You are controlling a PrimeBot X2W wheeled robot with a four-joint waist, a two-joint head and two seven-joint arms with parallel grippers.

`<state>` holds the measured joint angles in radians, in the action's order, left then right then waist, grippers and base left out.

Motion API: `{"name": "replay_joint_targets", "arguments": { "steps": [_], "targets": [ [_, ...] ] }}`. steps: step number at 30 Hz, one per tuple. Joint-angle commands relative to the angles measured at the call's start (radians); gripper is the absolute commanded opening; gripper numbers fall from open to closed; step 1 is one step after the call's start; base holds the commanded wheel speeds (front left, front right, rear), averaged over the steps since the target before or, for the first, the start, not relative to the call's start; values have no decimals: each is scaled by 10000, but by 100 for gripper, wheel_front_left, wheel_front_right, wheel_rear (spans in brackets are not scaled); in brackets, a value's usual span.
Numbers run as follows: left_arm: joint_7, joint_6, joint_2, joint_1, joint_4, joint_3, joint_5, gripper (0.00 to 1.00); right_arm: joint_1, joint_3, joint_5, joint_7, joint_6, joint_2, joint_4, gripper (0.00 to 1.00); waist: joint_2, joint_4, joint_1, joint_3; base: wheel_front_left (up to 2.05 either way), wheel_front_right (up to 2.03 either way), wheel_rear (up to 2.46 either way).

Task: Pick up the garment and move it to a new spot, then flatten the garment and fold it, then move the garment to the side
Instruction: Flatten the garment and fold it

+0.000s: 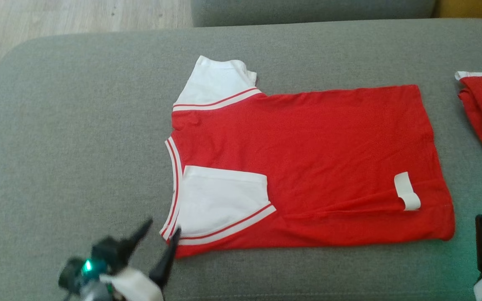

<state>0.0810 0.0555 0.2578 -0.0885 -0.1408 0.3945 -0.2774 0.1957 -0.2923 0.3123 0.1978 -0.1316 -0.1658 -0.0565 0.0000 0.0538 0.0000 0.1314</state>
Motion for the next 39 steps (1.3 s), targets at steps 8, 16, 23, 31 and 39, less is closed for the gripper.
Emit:
{"name": "replay_joint_targets", "arguments": {
  "steps": [8, 16, 23, 31, 39],
  "targets": [
    [-1378, 436, 724, 4539, 930, -617, 21, 100, -1565, 762, -451, -396, 9, 9, 294, 100, 0, -75, 0, 1073, 0, 0, 0],
    [-2825, 739, 1022, 9471, -1109, 176, -800, 100, -2712, 1152, -436, -599, 9, -146, 245, 100, 0, -502, 0, 2634, 0, 0, 0],
    [-3083, 749, 1781, 11969, -4121, 1798, -1896, 100, -3415, 1469, -307, -853, 9, -118, 58, 100, 0, -1197, 0, 3679, 0, 0, 0],
    [-2836, 750, 2139, 13413, -5785, 3357, -2919, 100, -3453, 1382, -216, -1141, 9, -201, -26, 100, 0, -1608, 0, 4433, 0, 0, 0],
    [-2693, 751, 2450, 14007, -6669, 4367, -3484, 100, -3578, 1494, -167, -1304, 9, -223, -136, 100, 0, -1830, 0, 4509, 0, 0, 0]
  ]
}}
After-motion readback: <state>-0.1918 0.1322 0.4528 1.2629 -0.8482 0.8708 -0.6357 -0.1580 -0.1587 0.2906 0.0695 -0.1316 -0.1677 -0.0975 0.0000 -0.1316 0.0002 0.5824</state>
